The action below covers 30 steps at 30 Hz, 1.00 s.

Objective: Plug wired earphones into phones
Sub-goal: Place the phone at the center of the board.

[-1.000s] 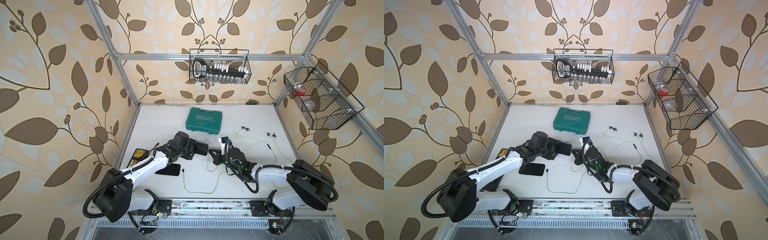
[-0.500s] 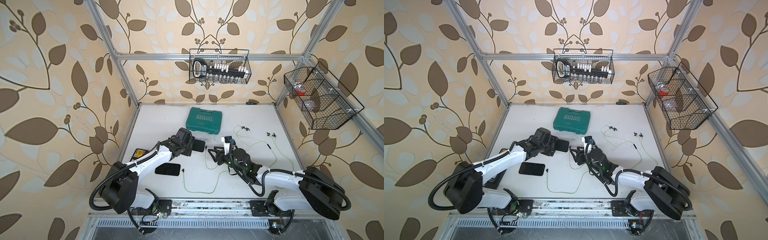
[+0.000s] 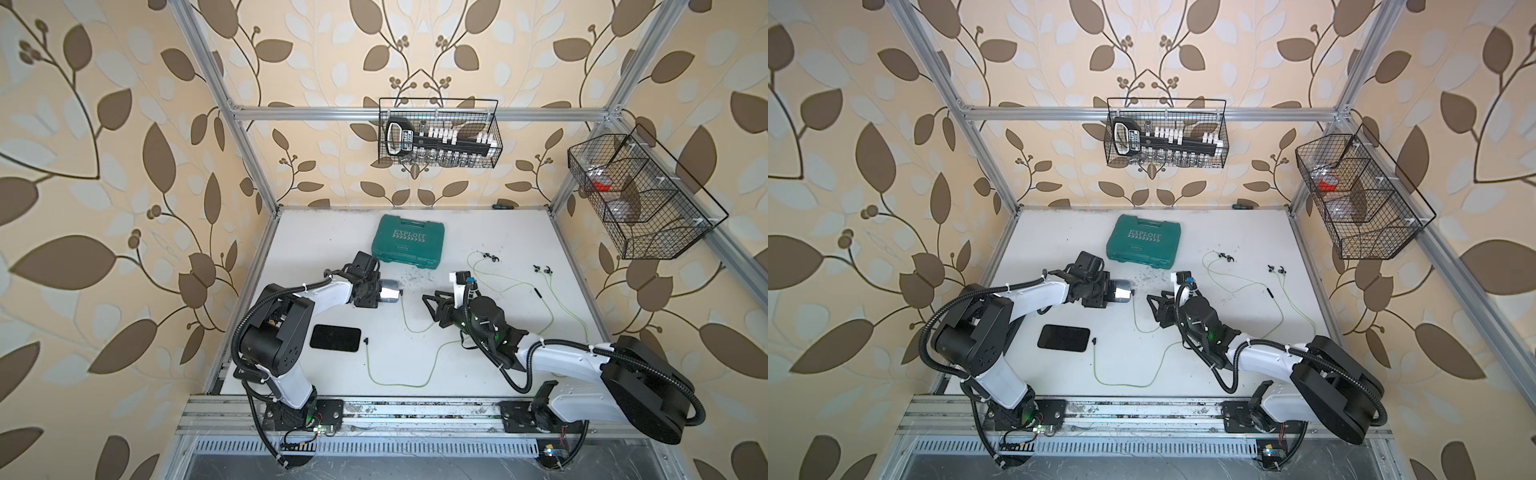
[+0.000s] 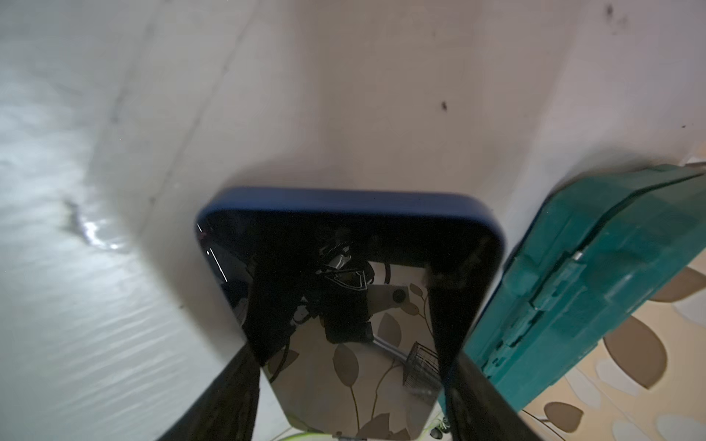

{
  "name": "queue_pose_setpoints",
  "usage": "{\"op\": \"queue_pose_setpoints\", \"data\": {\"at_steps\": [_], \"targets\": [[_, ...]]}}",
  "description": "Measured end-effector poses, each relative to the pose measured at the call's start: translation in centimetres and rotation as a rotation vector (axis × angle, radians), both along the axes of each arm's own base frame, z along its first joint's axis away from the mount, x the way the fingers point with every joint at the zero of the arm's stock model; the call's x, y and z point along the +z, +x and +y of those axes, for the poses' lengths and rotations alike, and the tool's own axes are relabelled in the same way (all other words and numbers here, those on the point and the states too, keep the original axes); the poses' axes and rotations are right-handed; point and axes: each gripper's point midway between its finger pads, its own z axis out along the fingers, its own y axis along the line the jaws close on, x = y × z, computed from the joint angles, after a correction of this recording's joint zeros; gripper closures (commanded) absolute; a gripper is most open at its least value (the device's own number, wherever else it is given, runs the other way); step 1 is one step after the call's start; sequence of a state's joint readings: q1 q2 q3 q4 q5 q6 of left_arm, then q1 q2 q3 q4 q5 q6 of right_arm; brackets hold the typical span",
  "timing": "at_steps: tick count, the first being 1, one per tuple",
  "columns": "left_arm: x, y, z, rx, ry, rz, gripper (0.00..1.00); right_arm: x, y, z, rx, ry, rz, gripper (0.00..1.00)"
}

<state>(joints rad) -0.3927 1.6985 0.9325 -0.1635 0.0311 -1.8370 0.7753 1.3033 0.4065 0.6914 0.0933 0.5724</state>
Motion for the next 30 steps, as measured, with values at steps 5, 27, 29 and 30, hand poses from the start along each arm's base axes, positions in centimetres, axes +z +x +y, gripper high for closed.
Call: {"op": "queue_pose_setpoints", "data": {"at_steps": [5,27,29,30], "targets": [[-0.1,1.2,-0.2,0.007,-0.025,-0.008,0.21,-0.6,0.2,-0.3,-0.006,-0.012,0.016,0.48],[13.5,-2.9,5.8,-0.235,0.275,-0.208,0.01,-1.9,-1.4,1.2,0.069,-0.06,0.137,0.5],[16.1,-4.6,7.1,-0.282,0.352,-0.258,0.01,-1.2,-2.7,2.6,0.1,-0.07,0.167,0.5],[16.7,-5.4,7.6,-0.298,0.38,-0.264,0.01,-0.6,-3.5,3.5,0.12,-0.064,0.176,0.51]]}}
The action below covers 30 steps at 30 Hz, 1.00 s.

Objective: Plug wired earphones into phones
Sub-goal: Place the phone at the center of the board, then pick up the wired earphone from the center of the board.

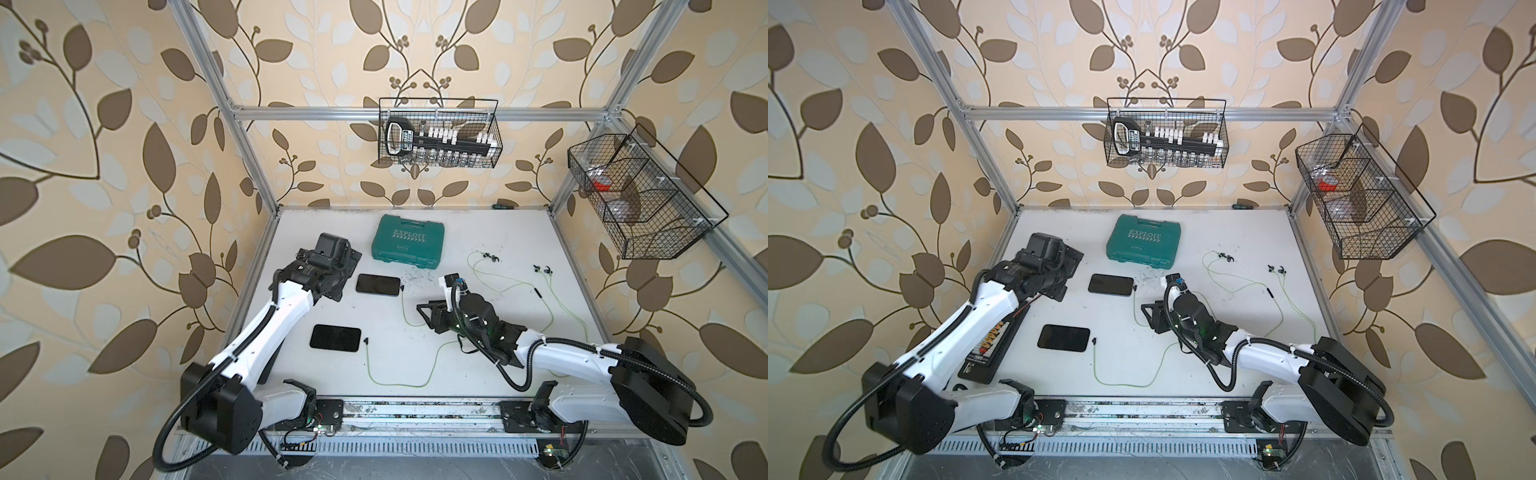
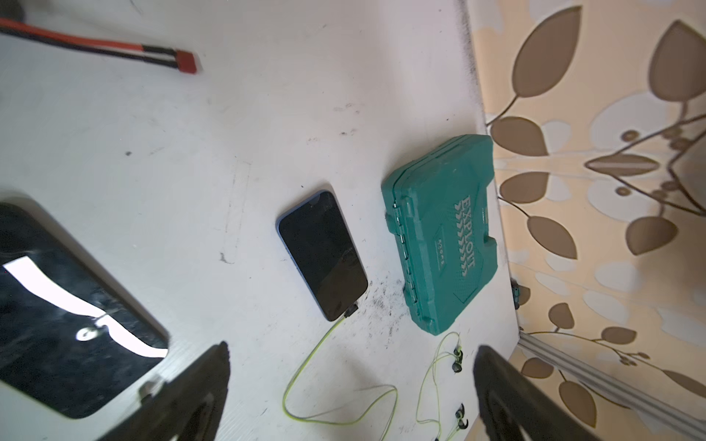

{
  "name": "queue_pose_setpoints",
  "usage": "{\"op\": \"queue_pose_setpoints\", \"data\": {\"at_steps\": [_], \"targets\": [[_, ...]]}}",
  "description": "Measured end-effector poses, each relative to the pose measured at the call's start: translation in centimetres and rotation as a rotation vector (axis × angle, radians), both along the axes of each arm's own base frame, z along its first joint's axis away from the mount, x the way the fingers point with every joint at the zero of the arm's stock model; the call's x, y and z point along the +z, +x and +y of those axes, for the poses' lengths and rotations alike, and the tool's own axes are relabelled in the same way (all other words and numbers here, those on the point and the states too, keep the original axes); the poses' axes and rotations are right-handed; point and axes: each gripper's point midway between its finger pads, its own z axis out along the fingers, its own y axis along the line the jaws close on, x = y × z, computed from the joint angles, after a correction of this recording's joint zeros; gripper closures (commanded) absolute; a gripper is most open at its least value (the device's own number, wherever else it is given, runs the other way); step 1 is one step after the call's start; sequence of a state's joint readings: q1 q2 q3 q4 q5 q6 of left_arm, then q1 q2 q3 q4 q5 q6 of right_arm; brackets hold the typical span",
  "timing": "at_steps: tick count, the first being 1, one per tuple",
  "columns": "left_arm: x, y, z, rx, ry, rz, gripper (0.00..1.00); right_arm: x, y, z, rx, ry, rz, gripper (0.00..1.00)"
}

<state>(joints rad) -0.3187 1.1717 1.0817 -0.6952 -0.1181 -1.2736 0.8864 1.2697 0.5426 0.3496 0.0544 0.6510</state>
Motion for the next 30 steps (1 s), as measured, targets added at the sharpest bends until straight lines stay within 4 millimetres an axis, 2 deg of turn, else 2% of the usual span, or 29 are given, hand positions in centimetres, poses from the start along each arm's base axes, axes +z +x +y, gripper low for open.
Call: {"op": "queue_pose_setpoints", "data": {"at_steps": [3,6,10,14,19,22,25,30], "targets": [[0.2,-3.3,1.8,-0.037,0.094,0.03,0.01,1.8,-3.0,2.8,0.065,0.037,0.031,0.52],[-1.5,-6.5,3.0,-0.067,0.152,0.104,0.01,1.8,-6.2,4.8,0.114,0.057,0.09,0.55],[-3.9,-10.2,4.2,-0.072,0.177,0.193,0.01,-0.8,-9.6,7.2,0.141,0.014,0.194,0.6],[-5.6,-12.4,5.0,-0.054,0.173,0.232,0.01,-4.3,-11.4,9.8,0.145,-0.063,0.285,0.65],[-7.0,-13.4,5.3,-0.03,0.169,0.274,0.01,-7.8,-11.4,11.6,0.116,-0.119,0.347,0.72],[-7.5,-13.6,5.3,-0.028,0.171,0.298,0.01,-9.2,-10.8,12.7,0.092,-0.139,0.364,0.73],[-7.7,-13.6,5.2,-0.032,0.169,0.312,0.01,-9.9,-9.8,13.6,0.072,-0.121,0.375,0.73],[-8.2,-13.7,5.0,-0.038,0.159,0.318,0.01,-10.9,-7.0,13.3,0.011,-0.09,0.386,0.72]]}}
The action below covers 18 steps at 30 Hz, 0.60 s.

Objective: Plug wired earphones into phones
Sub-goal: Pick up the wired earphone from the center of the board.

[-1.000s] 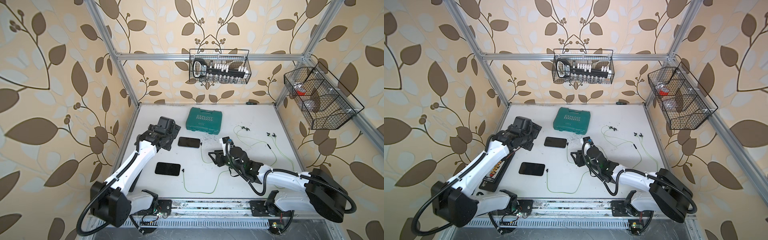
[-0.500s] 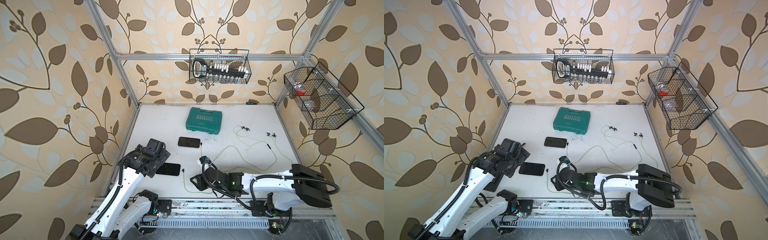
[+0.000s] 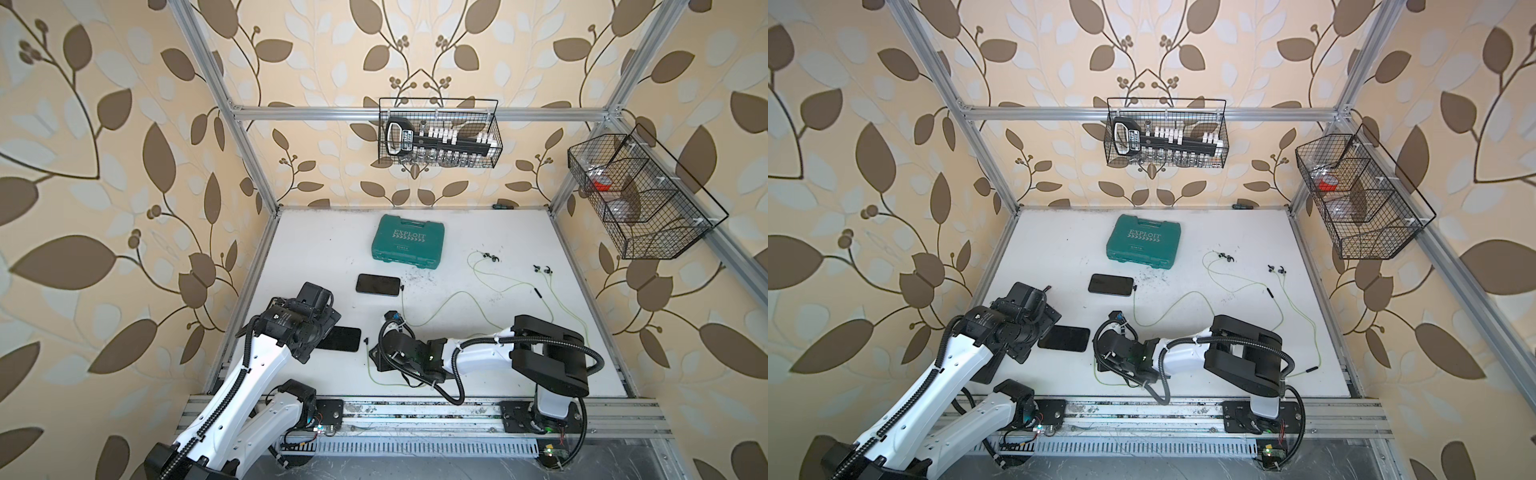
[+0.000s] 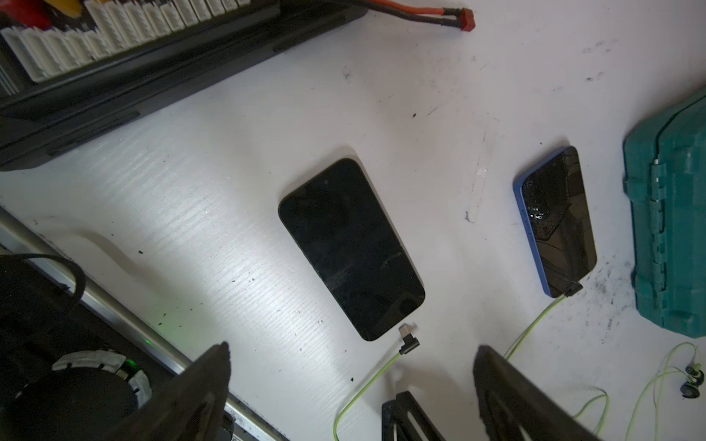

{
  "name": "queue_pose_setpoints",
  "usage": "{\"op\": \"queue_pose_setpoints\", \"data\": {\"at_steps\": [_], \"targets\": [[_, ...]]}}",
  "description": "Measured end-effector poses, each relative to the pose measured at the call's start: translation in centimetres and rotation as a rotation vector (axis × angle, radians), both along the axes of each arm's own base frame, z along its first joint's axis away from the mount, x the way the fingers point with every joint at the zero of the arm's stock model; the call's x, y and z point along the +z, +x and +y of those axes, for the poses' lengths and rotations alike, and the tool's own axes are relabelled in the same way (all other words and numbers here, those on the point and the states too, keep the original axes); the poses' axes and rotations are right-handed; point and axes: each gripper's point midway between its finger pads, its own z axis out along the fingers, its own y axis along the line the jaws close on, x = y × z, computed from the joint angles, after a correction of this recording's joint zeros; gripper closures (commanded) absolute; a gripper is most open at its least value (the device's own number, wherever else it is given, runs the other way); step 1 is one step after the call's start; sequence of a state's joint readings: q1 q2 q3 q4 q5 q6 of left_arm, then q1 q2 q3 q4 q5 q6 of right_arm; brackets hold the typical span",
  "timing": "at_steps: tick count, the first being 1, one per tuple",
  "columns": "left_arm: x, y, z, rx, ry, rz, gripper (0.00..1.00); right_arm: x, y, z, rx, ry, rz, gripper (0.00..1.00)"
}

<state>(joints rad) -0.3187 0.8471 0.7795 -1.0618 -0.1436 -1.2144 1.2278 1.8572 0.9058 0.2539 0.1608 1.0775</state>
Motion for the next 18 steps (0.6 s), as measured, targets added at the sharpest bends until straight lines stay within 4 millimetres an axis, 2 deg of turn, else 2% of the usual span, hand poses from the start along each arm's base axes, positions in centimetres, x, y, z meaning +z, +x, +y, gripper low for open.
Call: {"op": "queue_pose_setpoints", "data": {"at_steps": [6,14,18], "targets": [[-0.9,-0.4,-0.1,-0.003,-0.011,0.009,0.01,-0.4,1.3,1.1,-0.015,0.026,0.004,0.72],[-1.2,-0.4,-0.2,0.001,-0.019,0.009,0.01,-0.2,3.0,1.8,-0.039,0.05,0.002,0.81],[-1.2,-0.3,-0.5,-0.002,-0.032,0.009,0.01,-0.5,3.3,1.9,-0.042,0.047,0.004,0.82]]}}
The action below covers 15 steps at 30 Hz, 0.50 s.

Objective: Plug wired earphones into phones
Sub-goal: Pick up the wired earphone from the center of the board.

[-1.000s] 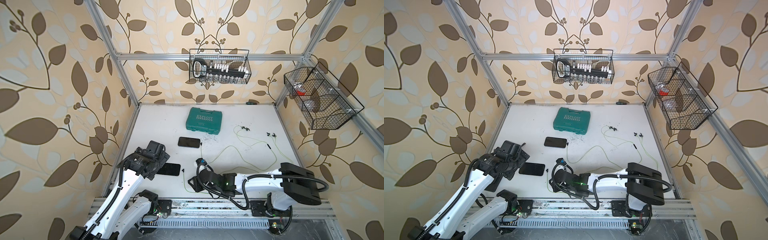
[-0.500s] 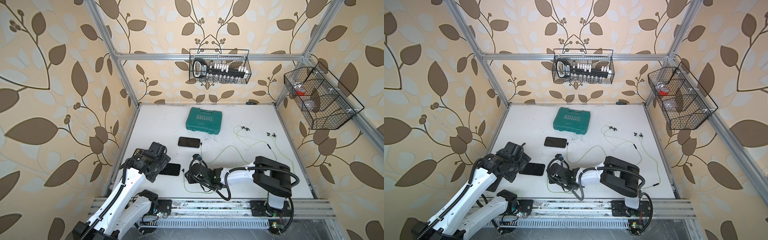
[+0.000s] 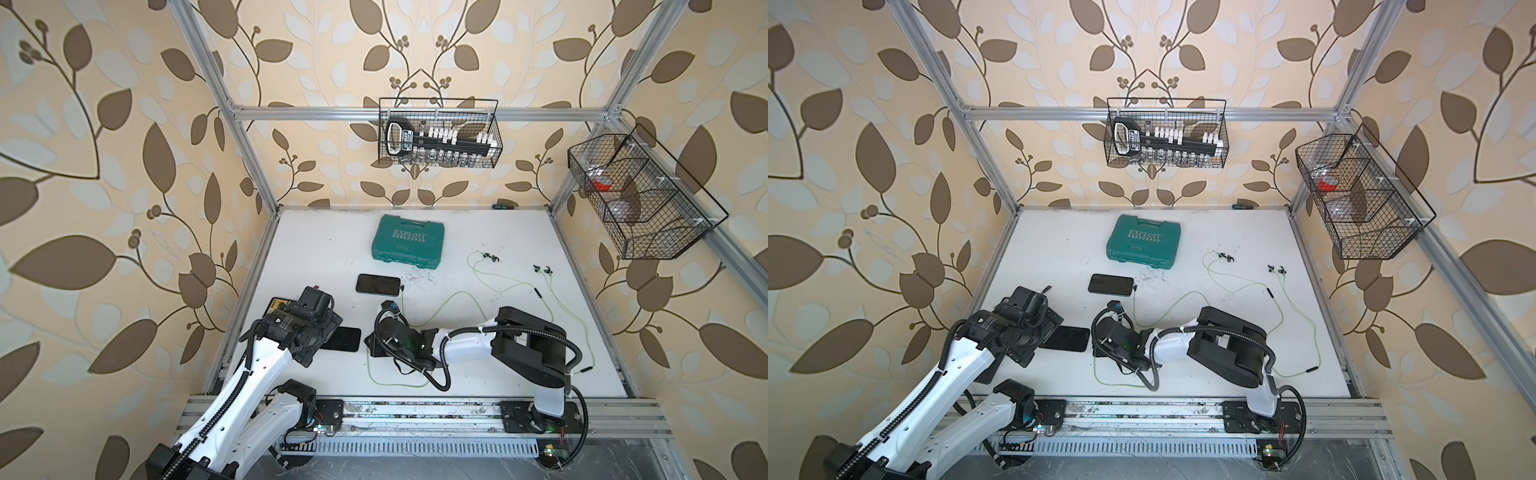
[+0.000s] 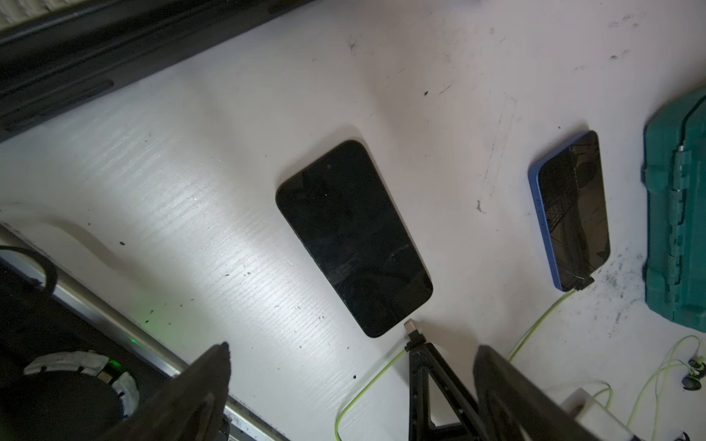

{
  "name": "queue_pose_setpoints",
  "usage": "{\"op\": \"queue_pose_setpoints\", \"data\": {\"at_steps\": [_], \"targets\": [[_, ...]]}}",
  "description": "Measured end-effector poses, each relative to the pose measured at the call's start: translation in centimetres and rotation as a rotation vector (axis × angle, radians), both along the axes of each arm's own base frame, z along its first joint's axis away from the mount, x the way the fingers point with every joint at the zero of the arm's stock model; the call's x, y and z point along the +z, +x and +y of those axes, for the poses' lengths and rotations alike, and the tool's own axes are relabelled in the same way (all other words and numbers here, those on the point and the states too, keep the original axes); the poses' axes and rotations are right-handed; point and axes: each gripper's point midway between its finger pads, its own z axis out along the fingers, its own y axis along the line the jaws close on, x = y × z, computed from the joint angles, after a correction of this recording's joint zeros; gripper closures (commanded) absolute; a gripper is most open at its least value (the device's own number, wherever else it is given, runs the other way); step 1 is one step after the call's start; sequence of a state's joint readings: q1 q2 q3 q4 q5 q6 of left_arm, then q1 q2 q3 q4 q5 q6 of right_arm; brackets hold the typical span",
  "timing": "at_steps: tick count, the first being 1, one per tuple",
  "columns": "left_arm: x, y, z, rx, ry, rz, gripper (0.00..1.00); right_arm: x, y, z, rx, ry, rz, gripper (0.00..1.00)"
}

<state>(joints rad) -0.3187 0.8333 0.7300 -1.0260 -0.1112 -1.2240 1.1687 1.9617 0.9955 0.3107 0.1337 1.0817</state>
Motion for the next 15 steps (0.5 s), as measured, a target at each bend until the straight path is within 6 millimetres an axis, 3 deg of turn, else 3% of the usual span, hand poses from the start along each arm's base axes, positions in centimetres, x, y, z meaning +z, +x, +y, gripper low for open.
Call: {"op": "queue_pose_setpoints", "data": {"at_steps": [15], "targets": [[-0.22,-0.01,-0.12,0.003,-0.007,0.006,0.01,-0.45,0.15,0.41,-0.006,0.0,0.011,0.94]]}}
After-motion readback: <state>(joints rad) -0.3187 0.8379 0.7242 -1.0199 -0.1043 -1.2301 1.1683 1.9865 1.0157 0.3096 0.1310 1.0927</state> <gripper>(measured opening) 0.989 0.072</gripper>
